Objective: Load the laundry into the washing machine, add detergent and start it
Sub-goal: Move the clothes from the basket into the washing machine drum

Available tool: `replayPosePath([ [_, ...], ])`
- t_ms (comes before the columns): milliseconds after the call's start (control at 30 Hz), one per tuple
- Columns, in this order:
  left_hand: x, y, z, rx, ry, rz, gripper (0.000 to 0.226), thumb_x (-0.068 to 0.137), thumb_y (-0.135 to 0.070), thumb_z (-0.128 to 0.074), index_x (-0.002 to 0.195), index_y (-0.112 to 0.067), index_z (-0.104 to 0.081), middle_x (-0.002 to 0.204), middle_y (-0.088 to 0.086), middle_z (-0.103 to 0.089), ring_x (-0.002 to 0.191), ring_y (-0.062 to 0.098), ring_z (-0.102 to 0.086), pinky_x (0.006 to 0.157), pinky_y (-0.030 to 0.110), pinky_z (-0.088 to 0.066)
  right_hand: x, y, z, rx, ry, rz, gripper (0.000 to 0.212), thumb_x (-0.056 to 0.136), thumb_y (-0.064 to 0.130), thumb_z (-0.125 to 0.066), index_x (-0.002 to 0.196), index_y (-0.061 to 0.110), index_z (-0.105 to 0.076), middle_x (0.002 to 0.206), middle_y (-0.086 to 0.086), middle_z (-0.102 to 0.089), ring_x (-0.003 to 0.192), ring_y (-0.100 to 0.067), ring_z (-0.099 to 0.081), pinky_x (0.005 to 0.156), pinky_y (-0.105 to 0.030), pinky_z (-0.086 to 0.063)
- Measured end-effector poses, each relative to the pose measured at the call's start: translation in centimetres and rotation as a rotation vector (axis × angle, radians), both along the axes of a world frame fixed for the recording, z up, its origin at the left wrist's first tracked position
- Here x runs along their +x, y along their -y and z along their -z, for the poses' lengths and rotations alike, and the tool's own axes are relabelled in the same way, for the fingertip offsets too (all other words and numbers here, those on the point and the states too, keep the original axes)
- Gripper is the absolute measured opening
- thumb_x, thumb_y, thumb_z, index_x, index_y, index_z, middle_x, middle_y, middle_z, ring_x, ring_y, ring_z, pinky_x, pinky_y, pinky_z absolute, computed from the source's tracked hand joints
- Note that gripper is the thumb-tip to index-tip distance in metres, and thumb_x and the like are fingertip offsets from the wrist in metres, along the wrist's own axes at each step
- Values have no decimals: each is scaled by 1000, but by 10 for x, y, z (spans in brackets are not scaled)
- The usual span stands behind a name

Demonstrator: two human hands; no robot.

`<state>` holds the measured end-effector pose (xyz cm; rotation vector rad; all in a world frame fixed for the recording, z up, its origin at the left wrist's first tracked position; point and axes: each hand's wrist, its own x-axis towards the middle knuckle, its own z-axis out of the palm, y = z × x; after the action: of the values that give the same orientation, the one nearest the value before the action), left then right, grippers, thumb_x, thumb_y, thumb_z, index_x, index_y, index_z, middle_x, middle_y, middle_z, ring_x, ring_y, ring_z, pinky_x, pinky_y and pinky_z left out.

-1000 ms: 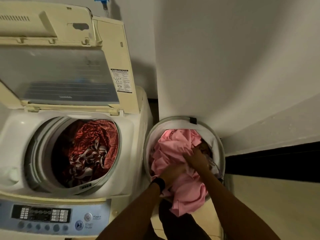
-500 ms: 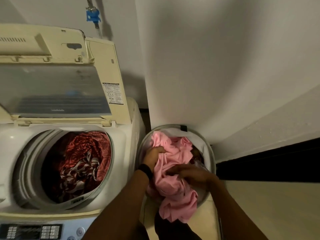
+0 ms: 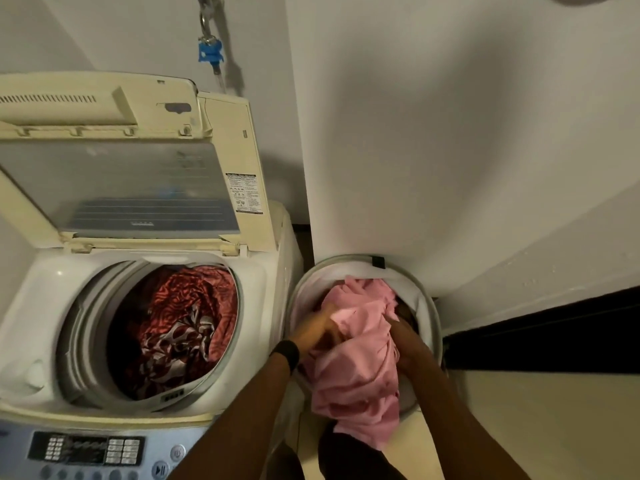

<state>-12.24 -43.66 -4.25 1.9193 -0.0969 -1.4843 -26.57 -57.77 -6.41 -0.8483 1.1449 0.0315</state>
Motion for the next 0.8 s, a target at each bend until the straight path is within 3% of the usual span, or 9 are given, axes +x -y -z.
replayPosePath([
  [100,19,6,34,-3,128,-321,79,86,-80,-54,136,-20,-63,127,10,-68,114,29,-63,105,46,-50,-16,-2,5,32,31,-83,31,97,3,-61,128,8,-63,115,-17,-72,98,-29,-70,75,-35,-61],
  [200,23,22,74,-1,-136,-273,107,56,-90,-75,145,-36,-52,146,1,-56,131,29,-53,115,52,-40,-14,-1,-5,-111,-34,-537,50,86,0,-70,133,13,-61,129,1,-63,113,-17,-60,89,-16,-53],
  [233,21,30,79,-23,-173,-225,102,62,-80,-80,147,-35,-49,147,2,-54,132,29,-51,117,52,-38,-11,-1,-11,-138,-44,-727,52,86,4,-72,134,16,-58,126,10,-57,113,-9,-52,83,-3,-45],
  [300,13,40,45,-69,-121,-125,82,76,-52,-85,146,-28,-50,141,4,-58,127,29,-54,116,51,-39,-9,2,-14,-188,-22,-873,55,84,7,-75,135,17,-59,123,13,-59,110,-5,-52,83,-2,-42],
  [433,20,49,21,-189,-6,-221,39,83,-25,-79,120,-21,-68,112,7,-73,103,27,-66,102,45,-51,-21,10,5,44,208,-608,59,73,18,-85,130,16,-69,134,-10,-66,126,-30,-61,112,-49,-46],
  [500,32,46,14,-255,-33,-226,45,70,-15,-81,114,-21,-74,107,8,-77,107,32,-69,104,51,-52,-21,11,2,197,247,-251,70,71,45,-89,128,12,-68,134,-18,-65,123,-34,-63,99,-47,-54],
  [600,39,35,4,-308,-51,-73,50,63,6,-78,102,-25,-78,112,6,-75,114,31,-64,103,42,-53,-7,19,6,190,153,114,82,81,76,-60,134,15,-64,126,-16,-70,119,-32,-65,92,-47,-58],
  [700,30,31,1,-259,-59,280,44,66,2,-81,93,-33,-79,116,-6,-70,119,20,-59,102,31,-51,15,24,4,182,165,90,76,92,72,-55,140,13,-60,139,-16,-62,129,-31,-60,113,-52,-44],
  [800,25,25,-6,-204,-210,494,39,74,-24,-79,113,-32,-78,133,-3,-67,131,23,-56,114,36,-43,40,30,-16,71,141,30,34,98,36,-64,114,7,-66,110,-14,-72,91,-25,-72,81,-38,-59],
])
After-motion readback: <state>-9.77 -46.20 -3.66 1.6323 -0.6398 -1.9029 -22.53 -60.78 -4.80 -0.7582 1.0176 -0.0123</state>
